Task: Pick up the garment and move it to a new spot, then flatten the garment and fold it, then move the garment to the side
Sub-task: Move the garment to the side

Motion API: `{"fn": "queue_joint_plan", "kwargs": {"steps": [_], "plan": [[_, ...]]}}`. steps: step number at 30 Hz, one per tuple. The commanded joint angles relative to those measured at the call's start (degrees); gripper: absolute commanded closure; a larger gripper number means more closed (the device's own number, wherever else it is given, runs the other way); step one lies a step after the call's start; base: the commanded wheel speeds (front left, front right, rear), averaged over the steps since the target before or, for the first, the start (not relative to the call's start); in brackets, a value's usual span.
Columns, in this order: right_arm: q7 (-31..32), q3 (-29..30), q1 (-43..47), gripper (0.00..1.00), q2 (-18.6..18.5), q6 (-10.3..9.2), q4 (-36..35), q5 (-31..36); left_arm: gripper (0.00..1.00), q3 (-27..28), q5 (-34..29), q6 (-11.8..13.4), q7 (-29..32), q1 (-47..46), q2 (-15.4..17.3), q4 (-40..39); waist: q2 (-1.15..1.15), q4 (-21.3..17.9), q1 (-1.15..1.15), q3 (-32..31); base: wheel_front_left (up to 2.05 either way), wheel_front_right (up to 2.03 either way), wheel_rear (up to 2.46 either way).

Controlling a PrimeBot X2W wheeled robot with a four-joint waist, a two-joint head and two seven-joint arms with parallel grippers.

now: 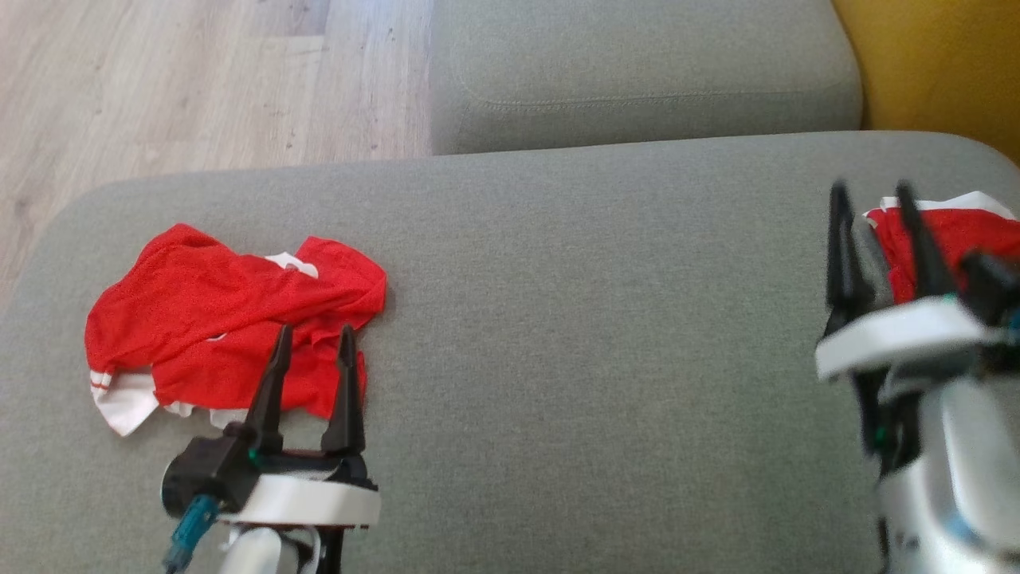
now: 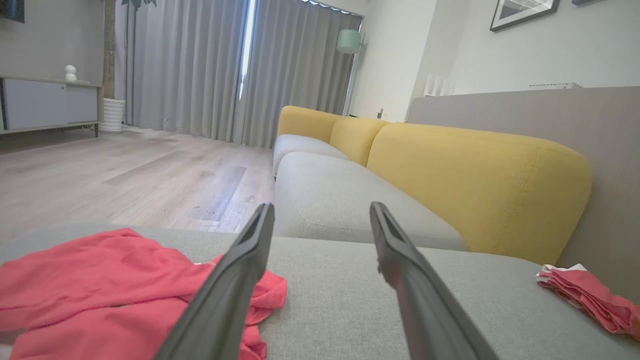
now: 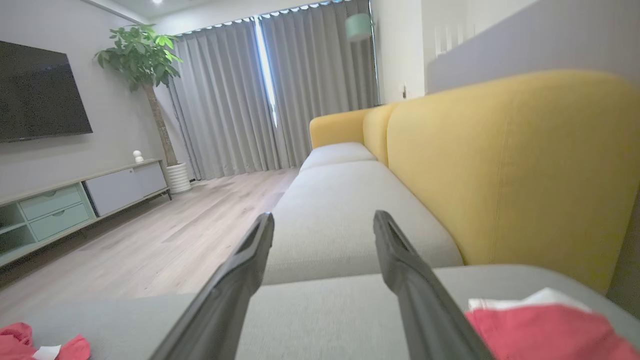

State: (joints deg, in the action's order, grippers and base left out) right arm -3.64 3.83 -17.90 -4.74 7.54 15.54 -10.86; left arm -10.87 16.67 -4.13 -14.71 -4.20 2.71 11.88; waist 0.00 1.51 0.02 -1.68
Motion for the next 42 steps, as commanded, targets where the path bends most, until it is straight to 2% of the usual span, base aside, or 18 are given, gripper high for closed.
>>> {"fn": "queue_joint_plan", "kwargs": {"steps": [1, 3, 6, 16, 42], "plan": [[-0.98, -0.61, 0.86, 0.0, 1.16, -0.05, -2.31, -2.1, 0.0, 2.68, 0.97, -0.33, -0.29, -1.15, 0.17, -1.62, 0.0, -0.19, -0.02, -0.34, 0.0, 0.0, 0.0], [-1.63, -0.01, 3.75, 0.0, 1.72, -0.05, -2.08, -4.49, 0.0, 3.17, 0.94, -0.47, -0.29, -0.49, 0.17, -1.0, 0.0, -0.25, -0.02, -0.55, 0.0, 0.0, 0.0], [-3.83, -2.24, 7.71, 0.0, 1.82, -0.05, -0.63, -8.95, 0.0, 3.8, 1.07, -0.72, -0.29, 0.34, 0.17, -0.41, 0.0, -0.34, -0.02, -0.72, 0.0, 0.0, 0.0], [-10.67, -5.27, 12.27, 0.0, 1.85, -0.05, 4.31, -2.15, 0.0, 3.51, 0.07, -0.97, -0.29, 1.7, 0.17, -0.46, 0.0, -0.55, -0.02, -0.32, 0.0, 0.0, 0.0], [-11.35, -5.53, 12.59, 0.0, 1.86, -0.05, 1.84, -1.95, 0.0, 3.04, -0.16, -0.62, -0.29, 1.41, 0.17, -0.96, 0.0, 0.04, -0.02, 0.3, 0.0, 0.0, 0.0]]}}
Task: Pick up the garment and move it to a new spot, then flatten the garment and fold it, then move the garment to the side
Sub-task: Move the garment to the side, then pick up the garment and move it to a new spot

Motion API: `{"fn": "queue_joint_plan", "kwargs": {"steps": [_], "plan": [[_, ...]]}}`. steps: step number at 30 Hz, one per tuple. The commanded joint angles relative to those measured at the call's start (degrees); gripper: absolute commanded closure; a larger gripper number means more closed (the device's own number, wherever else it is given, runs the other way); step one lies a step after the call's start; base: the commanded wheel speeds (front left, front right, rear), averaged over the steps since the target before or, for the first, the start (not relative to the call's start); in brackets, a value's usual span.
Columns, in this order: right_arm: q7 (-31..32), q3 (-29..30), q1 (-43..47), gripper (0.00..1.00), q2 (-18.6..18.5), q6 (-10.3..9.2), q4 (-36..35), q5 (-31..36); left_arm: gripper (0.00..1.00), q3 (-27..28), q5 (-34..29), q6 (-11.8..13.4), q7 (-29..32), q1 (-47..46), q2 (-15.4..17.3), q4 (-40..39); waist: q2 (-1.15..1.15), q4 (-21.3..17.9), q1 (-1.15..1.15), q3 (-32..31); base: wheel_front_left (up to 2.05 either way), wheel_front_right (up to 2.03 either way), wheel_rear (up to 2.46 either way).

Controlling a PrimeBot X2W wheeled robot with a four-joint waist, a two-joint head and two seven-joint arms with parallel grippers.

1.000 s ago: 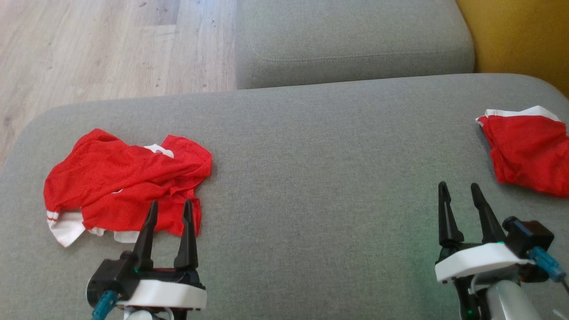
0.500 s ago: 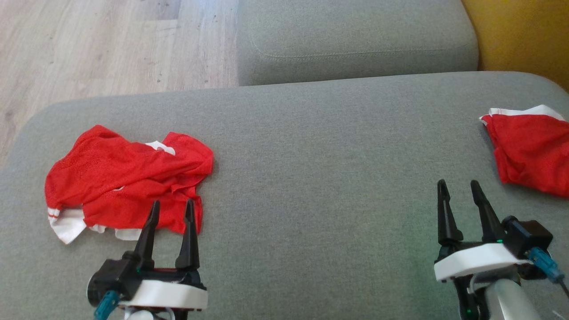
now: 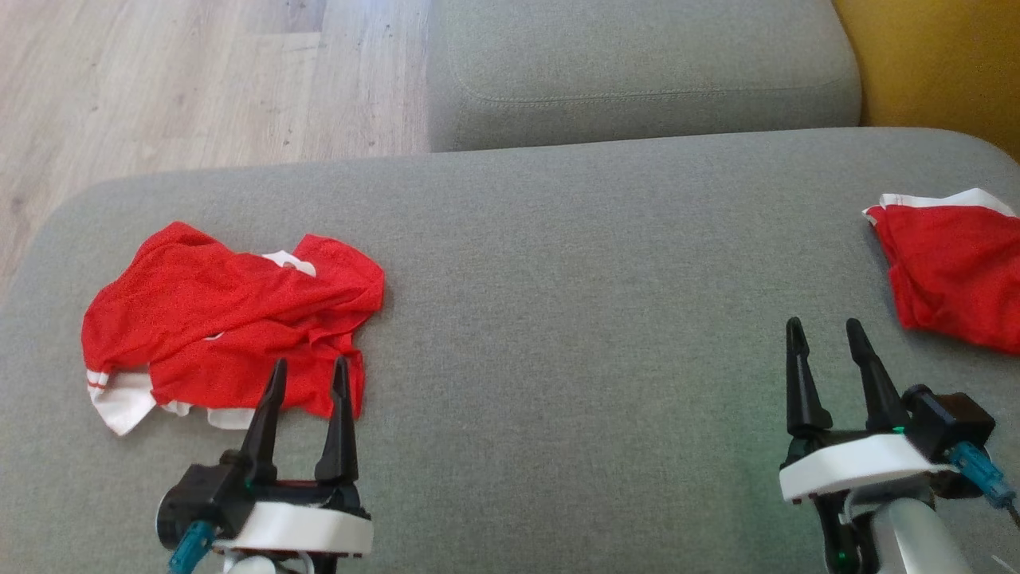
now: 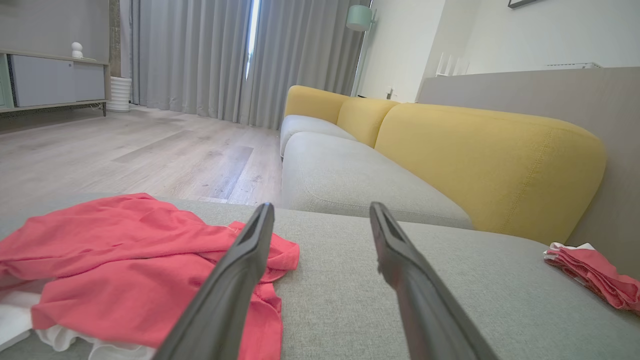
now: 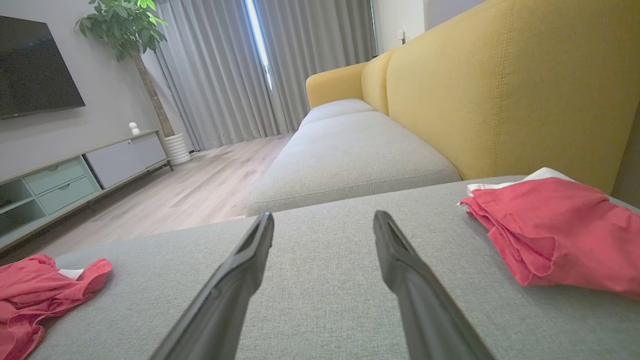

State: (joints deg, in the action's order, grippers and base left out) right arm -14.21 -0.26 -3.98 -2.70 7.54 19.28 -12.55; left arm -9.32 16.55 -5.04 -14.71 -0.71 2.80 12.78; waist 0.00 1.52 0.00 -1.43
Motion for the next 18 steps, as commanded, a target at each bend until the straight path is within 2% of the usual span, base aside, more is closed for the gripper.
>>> {"fn": "queue_joint_plan", "kwargs": {"steps": [1, 10, 18], "plan": [[-0.78, -1.4, -1.34, 0.0, -0.18, -0.05, -1.9, -0.3, 0.0, 1.49, -0.04, 0.34, -0.29, -2.09, 0.08, -1.86, 0.0, 0.06, 0.0, 0.1, 0.0, 0.0, 0.0], [-0.78, -2.82, -1.17, 0.0, -0.18, -0.05, -2.57, -0.93, 0.0, 1.42, -0.23, 0.7, -0.29, -2.51, 0.08, -1.52, 0.0, 2.46, 0.0, -0.18, 0.0, 0.0, 0.0], [-0.78, -6.1, 0.04, 0.0, -0.18, -0.05, -2.89, -1.76, 0.0, 1.89, -0.96, 1.16, -0.29, -1.99, 0.08, -1.28, 0.0, 8.3, 0.0, -1.35, 0.0, 0.0, 0.0]]}}
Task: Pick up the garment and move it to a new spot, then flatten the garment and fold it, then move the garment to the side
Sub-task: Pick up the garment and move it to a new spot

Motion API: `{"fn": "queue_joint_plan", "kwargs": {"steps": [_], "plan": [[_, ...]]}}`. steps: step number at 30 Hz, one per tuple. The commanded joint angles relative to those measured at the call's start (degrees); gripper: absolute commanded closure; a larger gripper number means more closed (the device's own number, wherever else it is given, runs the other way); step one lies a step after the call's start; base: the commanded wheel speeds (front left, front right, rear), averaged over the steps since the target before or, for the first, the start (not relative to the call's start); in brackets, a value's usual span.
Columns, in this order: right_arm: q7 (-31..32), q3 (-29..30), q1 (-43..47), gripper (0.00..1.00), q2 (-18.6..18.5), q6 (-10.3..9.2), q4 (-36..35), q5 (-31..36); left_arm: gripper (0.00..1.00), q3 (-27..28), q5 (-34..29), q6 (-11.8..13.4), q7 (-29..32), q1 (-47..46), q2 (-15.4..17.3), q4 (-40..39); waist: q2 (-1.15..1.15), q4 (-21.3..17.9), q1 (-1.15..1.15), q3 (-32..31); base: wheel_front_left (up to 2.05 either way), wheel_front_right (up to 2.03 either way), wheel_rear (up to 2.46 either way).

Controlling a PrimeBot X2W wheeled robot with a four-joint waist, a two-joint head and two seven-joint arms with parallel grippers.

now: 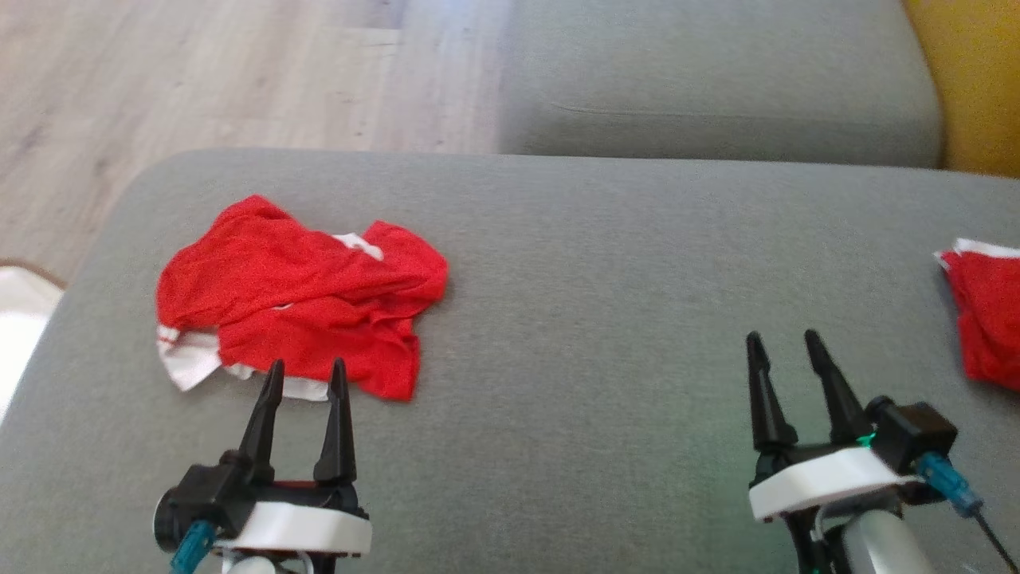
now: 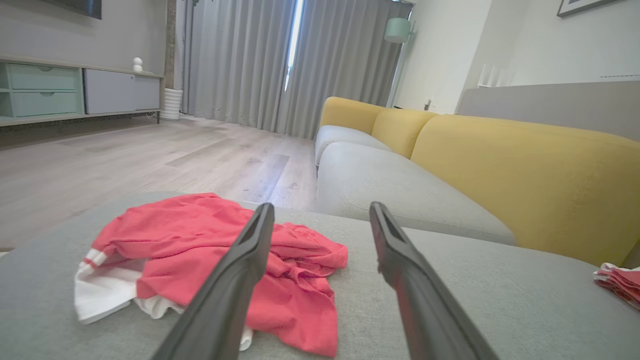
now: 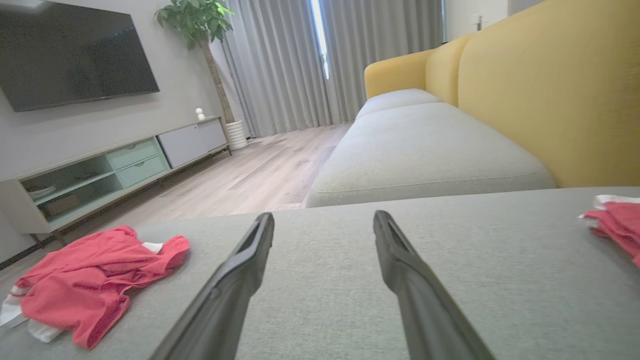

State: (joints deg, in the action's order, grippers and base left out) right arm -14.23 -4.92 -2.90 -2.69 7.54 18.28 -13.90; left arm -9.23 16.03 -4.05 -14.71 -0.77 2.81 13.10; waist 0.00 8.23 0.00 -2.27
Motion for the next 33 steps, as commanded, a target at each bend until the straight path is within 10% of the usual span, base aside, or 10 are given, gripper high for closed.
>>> {"fn": "queue_joint_plan", "kwargs": {"steps": [1, 16, 33], "plan": [[-0.76, -1.88, -0.85, 0.0, -0.19, -0.05, -1.88, -0.62, 0.0, 1.92, -0.57, 0.2, -0.29, -1.84, 0.07, -1.61, 0.0, 2.48, 0.0, -0.66, 0.0, 0.0, 0.0], [-0.76, -6.98, 0.44, 0.0, -0.19, -0.05, -1.31, -4.24, 0.0, 5.1, -2.65, -0.42, -0.29, -0.97, 0.07, -1.53, 0.0, 11.7, 0.0, -1.92, 0.0, 0.0, 0.0], [-0.76, -5.74, -2.85, 0.0, -0.19, -0.05, -1.94, -2.27, 0.0, 5.61, -5.84, -2.81, 0.78, -15.48, 5.47, 3.78, 0.0, 7.19, 0.0, 6.19, 0.0, 0.0, 0.0]]}}
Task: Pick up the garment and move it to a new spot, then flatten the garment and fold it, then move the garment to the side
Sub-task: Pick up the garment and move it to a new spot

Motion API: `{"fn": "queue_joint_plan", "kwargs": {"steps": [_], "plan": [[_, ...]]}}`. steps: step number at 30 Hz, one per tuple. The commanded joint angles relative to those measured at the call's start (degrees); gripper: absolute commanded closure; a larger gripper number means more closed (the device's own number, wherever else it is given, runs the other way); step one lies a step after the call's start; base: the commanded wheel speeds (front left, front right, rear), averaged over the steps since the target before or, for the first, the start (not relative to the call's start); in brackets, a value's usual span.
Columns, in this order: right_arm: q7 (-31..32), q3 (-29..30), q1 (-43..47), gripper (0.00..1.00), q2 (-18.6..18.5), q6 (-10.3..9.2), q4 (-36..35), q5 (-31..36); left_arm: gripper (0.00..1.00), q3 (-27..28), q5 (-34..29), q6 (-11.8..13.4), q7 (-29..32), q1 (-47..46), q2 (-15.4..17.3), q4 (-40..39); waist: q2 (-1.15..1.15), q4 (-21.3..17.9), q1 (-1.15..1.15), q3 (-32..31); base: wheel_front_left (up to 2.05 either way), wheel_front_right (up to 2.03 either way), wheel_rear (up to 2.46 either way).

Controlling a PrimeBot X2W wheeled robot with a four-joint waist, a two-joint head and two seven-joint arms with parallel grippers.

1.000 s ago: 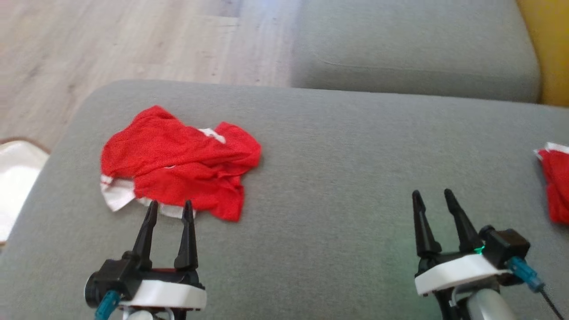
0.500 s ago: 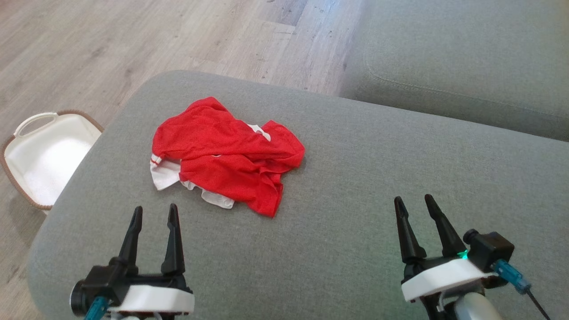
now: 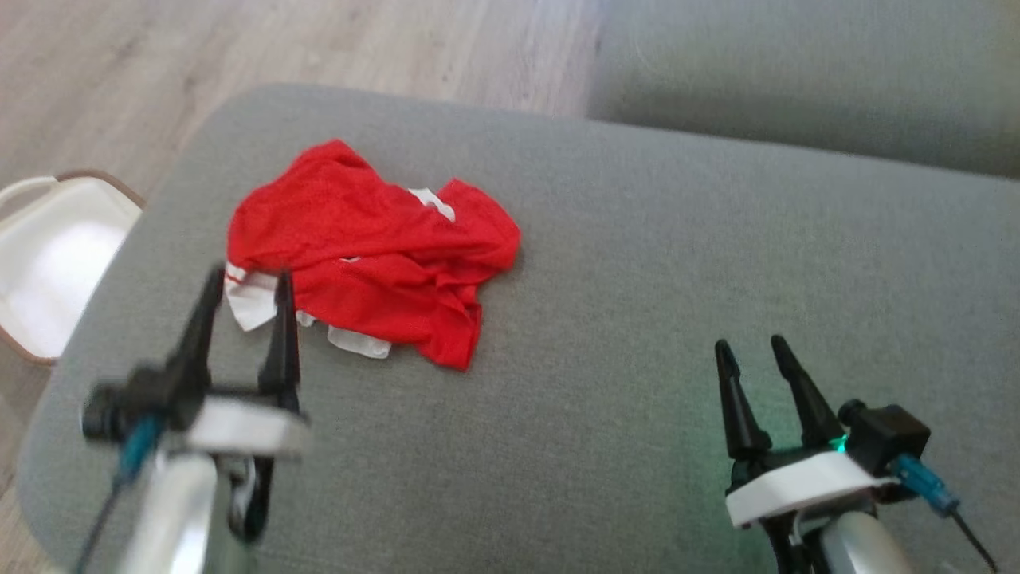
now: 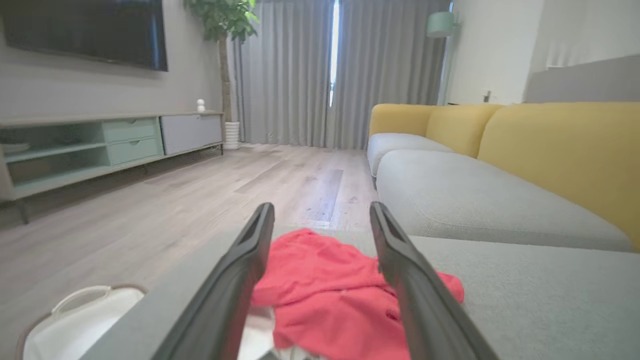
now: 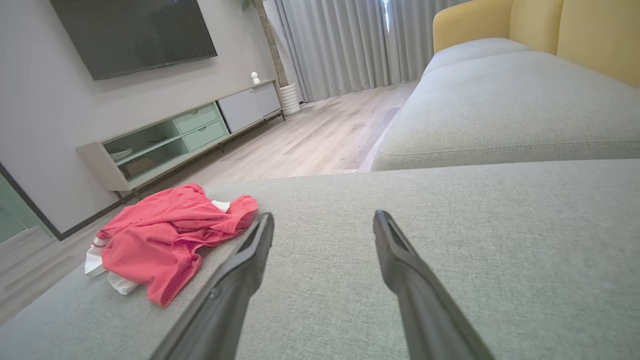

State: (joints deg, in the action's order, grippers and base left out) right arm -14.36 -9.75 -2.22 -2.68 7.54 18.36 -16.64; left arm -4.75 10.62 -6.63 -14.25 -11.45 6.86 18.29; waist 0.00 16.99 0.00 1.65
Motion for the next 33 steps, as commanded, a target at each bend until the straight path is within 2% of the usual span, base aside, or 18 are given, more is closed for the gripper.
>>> {"fn": "queue_joint_plan", "kwargs": {"steps": [1, 3, 4, 5, 13, 17, 23, 29, 30, 31, 32, 33], "plan": [[-0.63, -0.66, -3.96, 0.0, -0.2, -0.05, -2.13, 0.83, 0.0, 0.05, -0.6, -0.41, 1.67, -7.32, 2.45, -0.09, 0.0, -2.09, 0.0, 3.18, 0.0, 0.0, 0.0], [-0.63, -0.17, -4.83, 0.0, -0.2, -0.05, -2.39, 1.4, 0.0, -3.14, -0.81, -0.7, 5.27, -12.4, 4.74, 2.75, 0.0, -3.2, 0.0, 4.97, 0.0, 0.0, 0.0], [-0.63, -0.17, -4.83, 0.0, -0.2, -0.05, -2.39, 1.4, 0.0, -3.14, -0.81, -0.7, 5.27, -12.4, 4.74, 2.75, 0.0, -3.2, 0.0, 4.97, 0.0, 0.0, 0.0], [-0.63, 0.13, -5.27, 0.0, -0.2, -0.05, -2.51, 1.62, 0.0, -5.75, -0.28, -0.77, 7.12, -14.89, 5.83, 4.05, 0.0, -3.73, 0.0, 5.77, 0.0, 0.0, 0.0], [-0.63, 0.51, -8.15, 0.0, -0.2, -0.05, -3.55, 2.4, 0.0, -31.39, 15.11, -0.84, 22.33, -30.5, 17.99, 11.17, 0.0, -9.01, 0.0, 11.8, 0.0, 0.0, 0.0], [-0.63, 0.77, -9.01, 0.0, -0.2, -0.05, -4.06, 2.4, 0.0, -38.64, 19.91, -0.85, 24.61, -35.91, 22.77, 14.59, 0.0, -11.2, 0.0, 13.81, 0.0, 0.0, 0.0], [-0.63, 0.87, -9.77, 0.0, -0.2, -0.05, -4.64, 2.19, 0.0, -43.46, 21.79, -0.85, 24.37, -40.81, 24.51, 21.75, 0.0, -13.34, 0.0, 15.49, 0.0, 0.0, 0.0], [-0.63, 1.17, -10.35, 0.0, -0.2, -0.05, -4.81, 1.99, 0.0, -50.17, 28.87, -0.85, 25.91, -42.45, 25.48, 22.19, 0.0, -14.24, 0.0, 16.42, 0.0, 0.0, 0.0], [-0.63, 1.26, -10.43, 0.0, -0.2, -0.05, -4.8, 1.99, 0.05, -51.06, 29.77, -0.85, 25.97, -42.88, 25.84, 22.23, 0.0, -14.27, 0.0, 16.53, 0.0, 0.0, 0.0], [-0.63, 1.34, -10.5, 0.0, -0.2, -0.05, -4.79, 2.01, 0.58, -51.46, 30.37, -0.85, 25.53, -43.49, 26.2, 22.67, 0.0, -14.27, 0.0, 16.64, 0.0, 0.0, 0.0], [-0.63, 1.4, -10.57, 0.0, -0.2, -0.05, -4.78, 2.04, 1.0, -51.62, 30.6, -0.85, 24.65, -44.19, 26.37, 23.28, 0.0, -14.25, 0.0, 16.73, 0.0, 0.0, 0.0], [-0.63, 1.46, -10.65, 0.0, -0.2, -0.05, -4.77, 2.07, 1.0, -51.62, 30.66, -0.85, 23.56, -44.87, 26.37, 24.03, 0.0, -14.22, 0.0, 16.8, 0.0, 0.0, 0.0]]}}
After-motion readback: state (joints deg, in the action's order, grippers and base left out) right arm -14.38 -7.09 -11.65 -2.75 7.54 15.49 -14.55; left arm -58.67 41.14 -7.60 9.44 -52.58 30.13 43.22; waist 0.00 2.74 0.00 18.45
